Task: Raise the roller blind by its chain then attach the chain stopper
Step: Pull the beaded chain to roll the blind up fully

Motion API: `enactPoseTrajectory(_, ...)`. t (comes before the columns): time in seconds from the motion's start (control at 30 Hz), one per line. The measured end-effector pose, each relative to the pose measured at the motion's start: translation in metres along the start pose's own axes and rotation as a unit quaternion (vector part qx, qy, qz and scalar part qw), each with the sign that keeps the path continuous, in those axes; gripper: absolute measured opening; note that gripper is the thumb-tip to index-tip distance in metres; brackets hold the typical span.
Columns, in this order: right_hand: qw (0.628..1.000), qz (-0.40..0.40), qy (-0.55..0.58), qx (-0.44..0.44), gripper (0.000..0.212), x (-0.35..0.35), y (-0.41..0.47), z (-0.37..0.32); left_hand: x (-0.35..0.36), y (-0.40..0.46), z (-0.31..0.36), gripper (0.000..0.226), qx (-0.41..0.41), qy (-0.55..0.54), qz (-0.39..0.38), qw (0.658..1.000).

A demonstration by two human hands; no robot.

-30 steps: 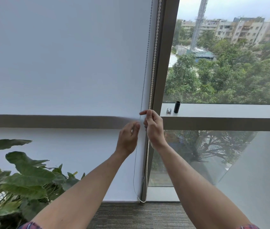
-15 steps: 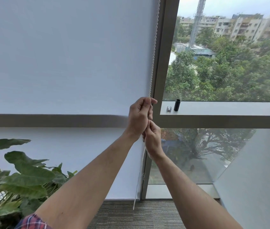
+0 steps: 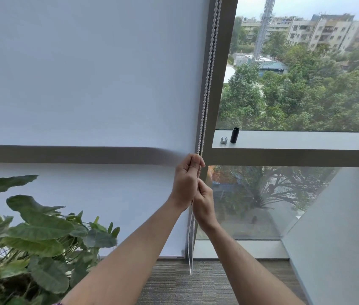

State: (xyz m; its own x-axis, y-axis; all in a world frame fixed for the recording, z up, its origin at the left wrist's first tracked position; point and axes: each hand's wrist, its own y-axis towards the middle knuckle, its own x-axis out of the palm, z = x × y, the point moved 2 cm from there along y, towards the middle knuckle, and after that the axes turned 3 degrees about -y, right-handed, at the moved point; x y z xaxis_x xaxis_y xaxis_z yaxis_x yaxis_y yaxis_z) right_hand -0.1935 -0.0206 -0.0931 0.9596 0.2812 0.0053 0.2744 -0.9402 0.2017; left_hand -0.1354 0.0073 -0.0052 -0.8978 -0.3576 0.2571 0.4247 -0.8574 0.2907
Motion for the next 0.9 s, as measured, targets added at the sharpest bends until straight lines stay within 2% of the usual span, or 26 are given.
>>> enactPoseTrajectory(0.2, 0.994, -0.091, 0.031, 0.048, 0.031, -0.015, -0.005, -0.002, -0.016, -0.015, -0.017, 0.032, -0.007, 0.043, 0.024, 0.999)
enactPoseTrajectory(0.27, 0.994, -0.082, 0.050, 0.058, 0.045, -0.026, 0.002, -0.007, -0.021, -0.022, -0.027, 0.034, -0.010, 0.048, 0.026, 0.998)
enactPoseTrajectory(0.37, 0.997, -0.061, 0.038, 0.017, 0.046, -0.032, 0.011, -0.038, -0.024, -0.035, -0.043, 0.029, -0.031, 0.063, 0.024, 0.997)
enactPoseTrajectory(0.5, 0.988, -0.094, 0.108, -0.052, 0.043, -0.017, 0.012, -0.091, -0.020, -0.054, -0.063, 0.032, -0.054, 0.090, 0.003, 0.995)
enactPoseTrajectory(0.57, 0.989, -0.076, 0.114, -0.063, 0.043, -0.010, 0.010, -0.098, -0.021, -0.066, -0.075, 0.033, -0.066, 0.096, -0.001, 0.993)
enactPoseTrajectory(0.67, 0.991, -0.032, 0.126, -0.035, 0.045, -0.005, 0.001, -0.082, -0.029, -0.083, -0.094, 0.034, -0.103, 0.098, 0.003, 0.990)
enactPoseTrajectory(0.77, 0.994, -0.009, 0.108, -0.011, 0.048, -0.002, -0.011, -0.062, -0.035, -0.095, -0.108, 0.045, -0.134, 0.108, 0.006, 0.985)
enactPoseTrajectory(0.9, 0.994, 0.009, 0.110, -0.006, 0.048, -0.006, -0.013, -0.056, -0.035, -0.099, -0.111, 0.039, -0.144, 0.126, -0.017, 0.981)
